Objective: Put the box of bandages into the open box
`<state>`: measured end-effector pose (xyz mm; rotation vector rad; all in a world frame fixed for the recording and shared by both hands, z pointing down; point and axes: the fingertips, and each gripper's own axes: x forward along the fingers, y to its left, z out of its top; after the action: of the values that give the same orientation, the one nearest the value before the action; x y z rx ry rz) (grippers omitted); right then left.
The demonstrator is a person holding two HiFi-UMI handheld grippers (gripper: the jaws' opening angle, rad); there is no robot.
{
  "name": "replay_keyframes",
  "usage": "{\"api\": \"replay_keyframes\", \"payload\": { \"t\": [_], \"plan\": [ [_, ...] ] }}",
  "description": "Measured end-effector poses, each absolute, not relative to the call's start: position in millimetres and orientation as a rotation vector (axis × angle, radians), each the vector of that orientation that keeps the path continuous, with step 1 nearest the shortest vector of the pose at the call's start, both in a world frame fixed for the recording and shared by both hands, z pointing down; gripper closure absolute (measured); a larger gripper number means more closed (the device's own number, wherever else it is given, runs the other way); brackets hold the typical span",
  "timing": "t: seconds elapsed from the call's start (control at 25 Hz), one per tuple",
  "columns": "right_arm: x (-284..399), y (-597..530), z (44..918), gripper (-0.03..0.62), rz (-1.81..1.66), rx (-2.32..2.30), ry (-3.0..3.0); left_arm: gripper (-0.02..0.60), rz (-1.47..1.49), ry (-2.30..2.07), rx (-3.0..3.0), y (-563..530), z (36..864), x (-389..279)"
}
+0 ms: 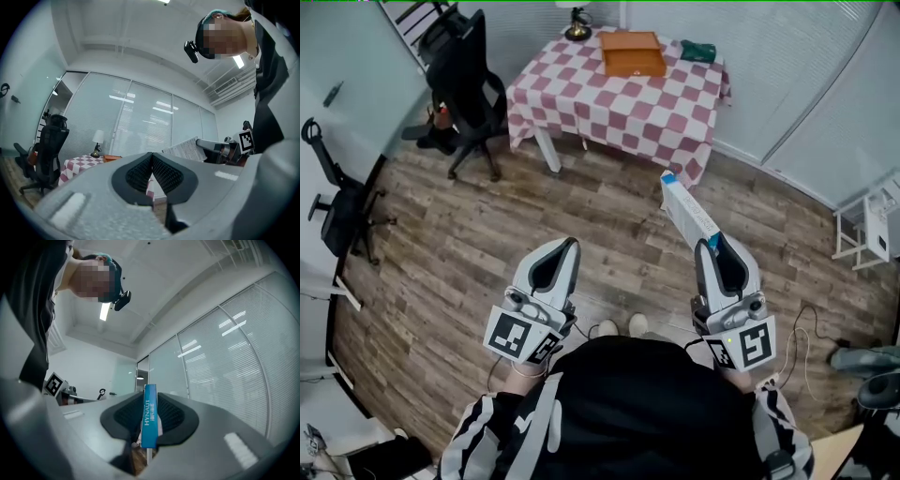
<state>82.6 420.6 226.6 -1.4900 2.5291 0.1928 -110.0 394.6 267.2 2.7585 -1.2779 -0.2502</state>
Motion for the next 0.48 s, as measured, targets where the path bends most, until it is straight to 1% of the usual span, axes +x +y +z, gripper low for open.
{"api": "replay_keyframes", "payload": {
  "t": [0.16,0.48],
  "plan": [
    [76.4,423.1,230.6,0.511,0.262,-1.557,2.507,0.586,-0.231,-1.229,2.767,393.5,275.3,-115.9],
    [68.8,421.4,237.4,0.514,0.279,-1.644,2.509,0.586,-0.206,-1.173,2.787,387.9,284.9,-117.9]
  ]
}}
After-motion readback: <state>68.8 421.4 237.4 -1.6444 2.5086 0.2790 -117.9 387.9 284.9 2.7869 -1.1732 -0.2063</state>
